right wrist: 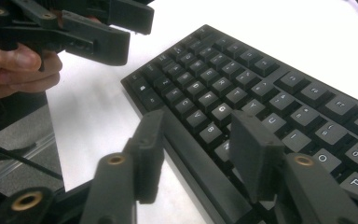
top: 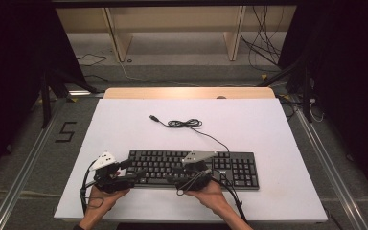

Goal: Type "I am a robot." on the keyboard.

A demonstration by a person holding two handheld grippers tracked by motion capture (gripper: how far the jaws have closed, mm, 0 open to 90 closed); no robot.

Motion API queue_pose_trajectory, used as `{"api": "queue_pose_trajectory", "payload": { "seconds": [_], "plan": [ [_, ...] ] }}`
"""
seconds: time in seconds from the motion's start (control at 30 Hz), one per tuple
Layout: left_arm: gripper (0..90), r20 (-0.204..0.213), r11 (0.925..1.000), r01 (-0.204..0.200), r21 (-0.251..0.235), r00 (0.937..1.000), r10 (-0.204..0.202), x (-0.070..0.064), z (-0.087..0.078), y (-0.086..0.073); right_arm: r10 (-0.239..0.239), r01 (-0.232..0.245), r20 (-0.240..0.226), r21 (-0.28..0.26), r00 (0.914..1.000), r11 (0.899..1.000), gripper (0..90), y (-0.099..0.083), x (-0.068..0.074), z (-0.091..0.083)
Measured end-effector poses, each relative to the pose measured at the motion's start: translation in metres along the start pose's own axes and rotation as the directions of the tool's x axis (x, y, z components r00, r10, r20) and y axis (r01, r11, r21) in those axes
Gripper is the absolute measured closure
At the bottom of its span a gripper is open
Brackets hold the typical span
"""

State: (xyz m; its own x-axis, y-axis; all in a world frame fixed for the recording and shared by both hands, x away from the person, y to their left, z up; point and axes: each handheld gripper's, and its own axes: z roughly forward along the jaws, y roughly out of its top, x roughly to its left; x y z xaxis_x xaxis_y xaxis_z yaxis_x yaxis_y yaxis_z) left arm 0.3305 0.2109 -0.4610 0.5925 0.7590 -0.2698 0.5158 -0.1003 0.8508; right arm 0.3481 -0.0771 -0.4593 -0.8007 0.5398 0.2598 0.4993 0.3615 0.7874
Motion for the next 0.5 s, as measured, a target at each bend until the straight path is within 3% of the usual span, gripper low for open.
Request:
{"api": "queue_pose_trajectory", "payload": {
  "seconds": [0.5],
  "plan": [
    [26.0, 0.000, 1.0000, -0.002, -0.004, 1.0000, 0.002, 0.0017, -0.0009, 0.0001, -0.030, 0.029, 0.012, 0.036, 0.9995, 0.999, 82.4, -0.0049, 0.0052, 0.0055]
  ]
}}
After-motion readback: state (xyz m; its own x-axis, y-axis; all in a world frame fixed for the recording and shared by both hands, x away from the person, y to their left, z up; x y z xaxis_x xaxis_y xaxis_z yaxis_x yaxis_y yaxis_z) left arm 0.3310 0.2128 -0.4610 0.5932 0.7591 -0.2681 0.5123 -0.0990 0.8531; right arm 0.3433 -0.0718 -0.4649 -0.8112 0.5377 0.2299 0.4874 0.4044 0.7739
